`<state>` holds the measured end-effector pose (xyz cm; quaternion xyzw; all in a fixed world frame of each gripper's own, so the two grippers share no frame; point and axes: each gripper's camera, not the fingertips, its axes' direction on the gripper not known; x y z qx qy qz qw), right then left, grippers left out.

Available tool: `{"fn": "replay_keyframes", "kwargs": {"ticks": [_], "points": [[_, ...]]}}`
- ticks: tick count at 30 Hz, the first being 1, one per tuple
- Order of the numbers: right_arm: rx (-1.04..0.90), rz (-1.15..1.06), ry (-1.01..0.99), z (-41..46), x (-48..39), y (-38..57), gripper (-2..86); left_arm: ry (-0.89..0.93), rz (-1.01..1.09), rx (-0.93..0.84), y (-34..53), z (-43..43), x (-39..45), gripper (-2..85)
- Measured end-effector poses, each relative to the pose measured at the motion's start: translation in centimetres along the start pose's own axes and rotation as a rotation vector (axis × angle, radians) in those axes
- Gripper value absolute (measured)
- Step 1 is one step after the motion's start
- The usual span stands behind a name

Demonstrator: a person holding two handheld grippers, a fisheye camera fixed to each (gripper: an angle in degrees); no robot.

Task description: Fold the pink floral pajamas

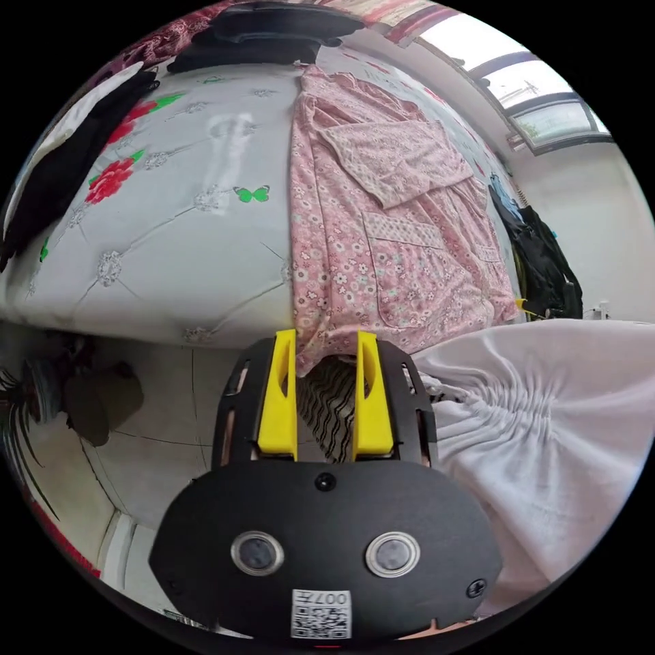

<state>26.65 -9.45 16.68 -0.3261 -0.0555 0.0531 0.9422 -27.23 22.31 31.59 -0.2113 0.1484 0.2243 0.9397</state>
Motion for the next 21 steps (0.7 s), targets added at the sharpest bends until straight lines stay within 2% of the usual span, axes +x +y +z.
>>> {"fn": "replay_keyframes", "kwargs": {"ticks": [2,5,8,10,13,14,16,18,21], "points": [[-0.033,-0.048,0.029,0.3,-0.4,-0.3,8.3,-0.129,0.016,0.001,-0.2,0.7,0.4,7.2],[-0.115,-0.116,0.053,1.0,-1.4,-0.8,7.1,-0.157,0.041,-0.029,-0.7,1.8,0.8,5.5],[-0.175,-0.204,0.178,2.0,-2.3,-0.8,3.9,-0.157,0.128,-0.086,-1.6,3.1,1.3,0.5],[-0.221,-0.246,0.232,2.1,-2.4,-0.8,2.6,-0.069,0.074,-0.07,-2.1,2.8,-0.2,-0.2],[-0.113,-0.274,0.283,0.2,-2.7,0.3,2.8,-0.024,-0.005,-0.029,-1.4,2.6,-2.7,0.7],[-0.016,-0.334,0.302,-1.1,-4.0,1.2,3.0,-0.069,-0.019,-0.028,-1.2,2.4,-2.9,1.2],[0.12,-0.43,0.317,-2.6,-6.7,2.9,3.2,-0.275,0.012,0.036,0.0,1.1,-1.7,3.4],[0.162,-0.509,0.23,-2.6,-9.0,4.0,3.2,-0.332,0.081,0.118,0.8,0.1,0.2,4.4],[0.037,-0.554,0.002,1.0,-10.9,4.0,3.1,-0.198,0.259,0.155,0.1,1.1,4.2,5.9]]}}
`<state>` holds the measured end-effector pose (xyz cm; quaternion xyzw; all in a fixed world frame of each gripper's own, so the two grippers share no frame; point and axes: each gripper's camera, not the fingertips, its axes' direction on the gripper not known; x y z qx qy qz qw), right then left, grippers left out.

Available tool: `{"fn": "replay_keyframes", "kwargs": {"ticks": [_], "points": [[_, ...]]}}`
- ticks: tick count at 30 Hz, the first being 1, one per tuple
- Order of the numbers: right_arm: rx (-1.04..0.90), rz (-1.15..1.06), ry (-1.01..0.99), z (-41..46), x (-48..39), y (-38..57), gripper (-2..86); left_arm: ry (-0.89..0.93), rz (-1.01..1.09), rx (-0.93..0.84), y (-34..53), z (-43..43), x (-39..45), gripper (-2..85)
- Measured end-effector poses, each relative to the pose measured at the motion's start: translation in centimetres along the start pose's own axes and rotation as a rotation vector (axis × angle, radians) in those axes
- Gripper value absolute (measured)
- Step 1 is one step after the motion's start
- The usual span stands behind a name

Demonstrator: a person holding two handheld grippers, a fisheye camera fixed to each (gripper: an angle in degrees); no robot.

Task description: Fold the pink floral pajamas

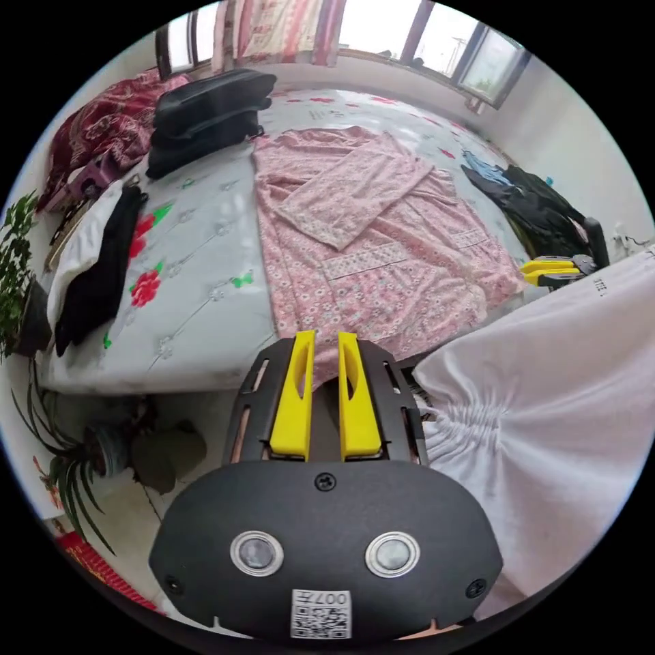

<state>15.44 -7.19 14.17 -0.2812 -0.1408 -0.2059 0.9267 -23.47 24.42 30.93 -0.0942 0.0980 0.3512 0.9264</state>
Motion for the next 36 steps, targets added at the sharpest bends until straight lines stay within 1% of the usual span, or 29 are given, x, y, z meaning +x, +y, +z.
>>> {"fn": "replay_keyframes", "kwargs": {"ticks": [1,2,4,6,9,12,13,14,15,17,20,22,27,29,33,35,36], "points": [[-0.05,0.007,-0.073,2.1,-0.2,-0.2,3.0,0.094,0.072,0.002,-1.1,1.0,1.8,6.7],[-0.087,0.02,-0.11,4.1,-0.3,-0.4,3.0,0.144,0.111,0.001,-1.8,1.6,2.8,7.0],[-0.104,0.024,-0.095,6.1,-0.5,-0.4,2.7,0.295,0.283,-0.017,-4.1,4.5,6.8,8.4],[-0.123,0.028,-0.077,7.6,-0.6,-0.6,2.4,0.333,0.405,-0.056,-5.6,7.0,9.6,8.6],[-0.132,0.055,-0.078,9.0,-0.4,-0.9,2.0,0.348,0.569,-0.13,-6.9,10.8,13.1,8.7],[-0.136,0.055,-0.063,9.5,-0.4,-0.3,1.3,0.294,0.721,-0.176,-6.6,13.6,15.8,8.0],[-0.138,0.051,-0.058,9.5,-0.4,0.2,0.8,0.234,0.767,-0.18,-6.1,14.6,16.4,7.0],[-0.135,0.051,-0.067,9.4,-0.3,0.8,0.5,0.2,0.781,-0.147,-5.9,14.6,16.5,4.9],[-0.129,0.054,-0.078,9.4,-0.2,1.0,0.3,0.173,0.816,-0.133,-5.6,14.9,16.5,0.8],[-0.104,0.087,-0.132,9.1,0.3,1.9,0.0,0.211,0.784,-0.154,-5.9,15.2,15.7,-0.3],[-0.052,0.083,-0.201,8.3,0.3,2.5,-0.2,0.362,0.653,-0.154,-6.7,14.3,12.5,-0.8],[-0.031,0.073,-0.247,8.0,0.3,2.9,-0.2,0.491,0.546,-0.095,-6.8,12.5,9.1,-0.9],[-0.081,0.045,-0.276,9.6,0.1,3.9,-0.2,0.642,0.301,0.023,-6.5,10.7,2.5,-1.0],[-0.108,0.011,-0.316,10.6,-0.7,4.0,-0.1,0.665,0.281,0.044,-6.4,10.6,1.7,-1.0],[-0.129,-0.042,-0.339,11.0,-2.1,3.8,0.2,0.622,0.356,0.018,-6.6,11.2,3.3,-1.0],[-0.107,-0.051,-0.197,10.1,-2.9,4.4,0.7,0.601,0.377,0.017,-6.5,11.3,3.8,-1.0],[-0.122,-0.066,-0.167,10.0,-3.2,4.7,0.9,0.597,0.379,0.02,-6.3,11.4,3.9,-1.0]]}}
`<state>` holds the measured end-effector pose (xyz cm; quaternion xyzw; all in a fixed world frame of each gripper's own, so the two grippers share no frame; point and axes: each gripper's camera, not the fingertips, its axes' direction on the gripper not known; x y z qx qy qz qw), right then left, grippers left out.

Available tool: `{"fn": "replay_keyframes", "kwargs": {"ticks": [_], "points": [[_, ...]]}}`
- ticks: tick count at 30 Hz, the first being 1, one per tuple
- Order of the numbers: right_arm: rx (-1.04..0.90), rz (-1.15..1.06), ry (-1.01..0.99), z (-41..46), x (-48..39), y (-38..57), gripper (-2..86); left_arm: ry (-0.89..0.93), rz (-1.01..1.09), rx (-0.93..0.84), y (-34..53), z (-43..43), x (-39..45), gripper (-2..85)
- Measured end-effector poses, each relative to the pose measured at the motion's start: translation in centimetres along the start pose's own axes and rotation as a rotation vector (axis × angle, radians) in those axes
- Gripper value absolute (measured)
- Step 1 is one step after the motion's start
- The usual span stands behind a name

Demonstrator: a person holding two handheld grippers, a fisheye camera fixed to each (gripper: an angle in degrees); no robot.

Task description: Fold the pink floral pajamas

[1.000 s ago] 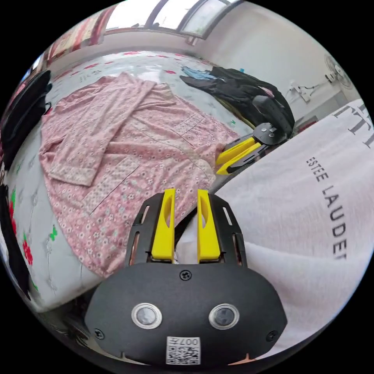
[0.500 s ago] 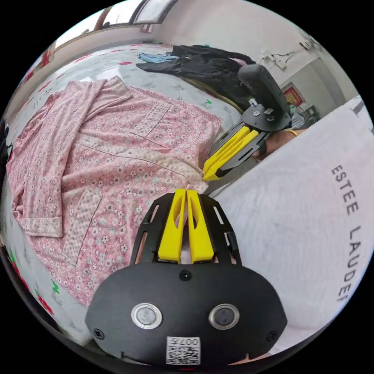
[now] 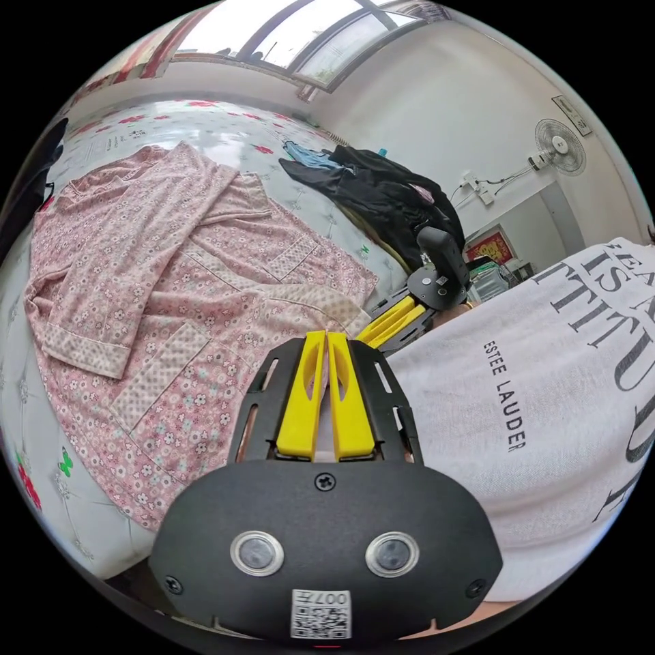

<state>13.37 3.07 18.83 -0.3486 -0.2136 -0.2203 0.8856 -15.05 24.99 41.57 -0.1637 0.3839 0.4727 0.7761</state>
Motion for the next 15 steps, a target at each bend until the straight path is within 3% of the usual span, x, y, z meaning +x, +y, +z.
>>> {"fn": "replay_keyframes", "kwargs": {"ticks": [2,7,15], "points": [[-0.035,-0.064,0.149,-0.5,-1.8,0.9,1.5,-0.001,-0.012,0.011,0.3,-0.1,-0.2,-1.0],[0.048,-0.312,0.257,-0.5,-6.8,-0.4,2.5,0.028,-0.084,0.098,1.4,-1.5,-1.8,-1.0],[-0.057,-0.312,0.391,7.0,-6.7,-3.3,3.7,0.024,-0.117,0.15,2.0,-2.4,-2.3,-1.0]]}}
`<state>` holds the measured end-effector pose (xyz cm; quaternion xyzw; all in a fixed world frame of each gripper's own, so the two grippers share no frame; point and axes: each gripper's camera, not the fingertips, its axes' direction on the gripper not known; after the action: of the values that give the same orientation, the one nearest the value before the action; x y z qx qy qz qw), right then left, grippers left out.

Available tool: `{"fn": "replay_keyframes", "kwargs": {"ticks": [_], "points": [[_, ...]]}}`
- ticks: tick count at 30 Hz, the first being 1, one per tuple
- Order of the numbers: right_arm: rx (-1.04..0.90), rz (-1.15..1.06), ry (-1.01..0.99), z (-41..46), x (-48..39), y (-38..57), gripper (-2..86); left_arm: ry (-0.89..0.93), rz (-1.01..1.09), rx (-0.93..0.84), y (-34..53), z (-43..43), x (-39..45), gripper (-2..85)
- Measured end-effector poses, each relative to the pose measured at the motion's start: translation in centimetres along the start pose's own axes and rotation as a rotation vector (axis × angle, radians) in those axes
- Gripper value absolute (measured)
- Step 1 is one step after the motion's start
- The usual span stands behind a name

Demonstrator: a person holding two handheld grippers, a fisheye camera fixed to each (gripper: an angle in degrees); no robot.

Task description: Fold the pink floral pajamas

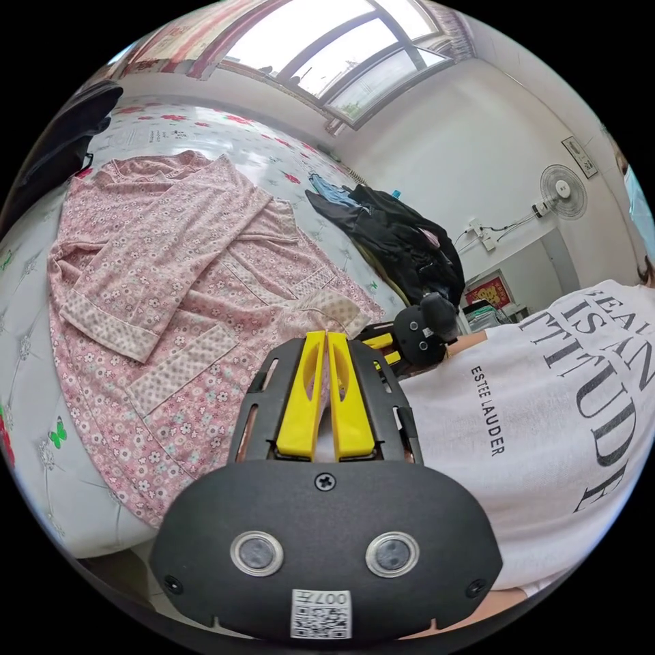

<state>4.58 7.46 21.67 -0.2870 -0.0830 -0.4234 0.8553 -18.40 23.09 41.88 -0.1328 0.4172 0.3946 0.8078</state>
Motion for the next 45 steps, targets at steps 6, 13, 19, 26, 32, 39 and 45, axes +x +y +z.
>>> {"fn": "replay_keyframes", "kwargs": {"ticks": [6,13,19,26,32,39,45], "points": [[-0.055,-0.059,0.113,0.2,-1.8,-1.2,1.1,-0.003,0.001,0.012,-0.2,0.2,0.9,-1.0],[0.089,0.055,-0.149,-3.7,0.6,-2.5,-0.1,-0.002,0.014,0.039,-1.3,-0.8,2.5,-1.0],[-0.002,0.106,-0.401,-1.1,3.1,-3.2,0.1,0.037,0.079,-0.022,-3.3,0.5,5.1,-1.0],[0.007,0.197,-0.388,-4.3,4.7,1.7,1.4,0.118,0.143,-0.404,-3.3,10.2,7.8,-0.5],[0.124,0.552,-0.192,-9.9,10.7,9.4,4.4,-0.016,-0.036,-0.311,-2.5,7.3,9.7,-0.7],[0.17,0.837,-0.151,-12.8,17.4,14.7,7.2,-0.602,-0.526,0.036,1.1,-6.9,7.1,6.5],[-0.053,0.762,-0.181,-11.6,20.0,12.1,7.8,-0.553,-0.718,-0.085,0.8,-8.4,4.0,13.6]]}}
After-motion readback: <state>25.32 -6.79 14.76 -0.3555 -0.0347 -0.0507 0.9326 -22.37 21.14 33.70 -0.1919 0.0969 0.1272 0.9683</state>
